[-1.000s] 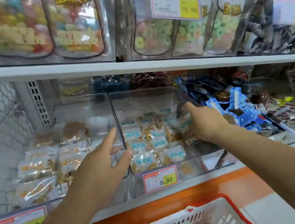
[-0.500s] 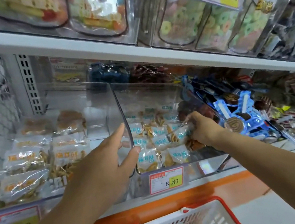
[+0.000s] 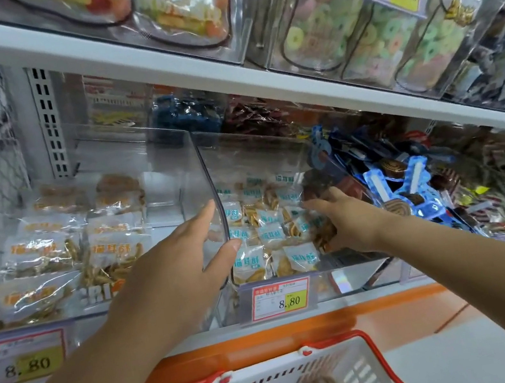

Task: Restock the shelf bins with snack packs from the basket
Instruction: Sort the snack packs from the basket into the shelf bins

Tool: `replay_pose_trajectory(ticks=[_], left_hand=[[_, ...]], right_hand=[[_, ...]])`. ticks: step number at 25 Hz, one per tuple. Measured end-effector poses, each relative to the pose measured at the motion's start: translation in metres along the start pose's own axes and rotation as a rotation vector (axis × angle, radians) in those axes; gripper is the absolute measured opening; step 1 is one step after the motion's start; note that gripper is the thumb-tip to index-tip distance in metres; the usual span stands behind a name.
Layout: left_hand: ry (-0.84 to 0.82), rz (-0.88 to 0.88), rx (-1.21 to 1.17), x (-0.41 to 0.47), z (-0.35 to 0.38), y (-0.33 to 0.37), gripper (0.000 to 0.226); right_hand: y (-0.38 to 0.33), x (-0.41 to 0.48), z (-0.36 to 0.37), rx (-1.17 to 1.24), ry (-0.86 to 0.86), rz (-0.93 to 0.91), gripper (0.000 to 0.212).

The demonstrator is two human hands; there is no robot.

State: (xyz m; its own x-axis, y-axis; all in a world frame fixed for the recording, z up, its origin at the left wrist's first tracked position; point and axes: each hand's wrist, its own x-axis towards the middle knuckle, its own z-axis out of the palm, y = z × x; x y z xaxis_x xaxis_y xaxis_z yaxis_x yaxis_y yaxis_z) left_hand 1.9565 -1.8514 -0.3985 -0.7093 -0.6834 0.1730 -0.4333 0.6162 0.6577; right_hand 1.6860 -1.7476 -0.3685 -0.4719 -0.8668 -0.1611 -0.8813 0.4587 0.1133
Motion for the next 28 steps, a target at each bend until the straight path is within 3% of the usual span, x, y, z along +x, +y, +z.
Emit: replay_pose_trajectory(ticks=[5,8,10,12,21,22,24,26,28], left_hand=[[0.000,-0.006,-0.013,-0.002,0.000,0.000,0.068],[-0.001,-0.009,-0.019,-0.003,-0.001,0.003,0.068],[0.005,-0.006,-0.008,-0.004,-0.003,0.004,0.067],[0.002,-0.009,-0.005,-0.004,-0.002,0.004,0.067],[0.001,-0.005,-0.017,-0.002,0.000,0.001,0.067],[0.012,-0.013,-0.014,-0.002,0.001,0.001,0.067],[0.119,-0.007,0.022,-0.007,0.005,0.001,0.064],[0.369,0.121,0.043,-0.019,0.011,0.007,0.055],[0.486,0.309,0.021,-0.039,0.023,0.020,0.044]], right_hand=[[-0.008,0.014,0.013,-0.098,-0.010,0.049,0.068],[-0.013,0.017,0.016,-0.185,-0.016,0.079,0.077],[-0.013,0.015,0.015,-0.139,0.048,0.098,0.079],[-0.008,0.011,0.015,-0.075,0.083,0.074,0.067],[-0.011,-0.001,0.012,0.047,-0.004,0.096,0.065],[-0.011,-0.011,0.006,0.092,0.025,0.101,0.068],[-0.014,-0.046,0.002,0.315,0.257,0.098,0.058],[-0.025,-0.095,0.017,0.714,0.595,0.048,0.031],[-0.035,-0.137,0.057,0.973,0.744,0.058,0.010]])
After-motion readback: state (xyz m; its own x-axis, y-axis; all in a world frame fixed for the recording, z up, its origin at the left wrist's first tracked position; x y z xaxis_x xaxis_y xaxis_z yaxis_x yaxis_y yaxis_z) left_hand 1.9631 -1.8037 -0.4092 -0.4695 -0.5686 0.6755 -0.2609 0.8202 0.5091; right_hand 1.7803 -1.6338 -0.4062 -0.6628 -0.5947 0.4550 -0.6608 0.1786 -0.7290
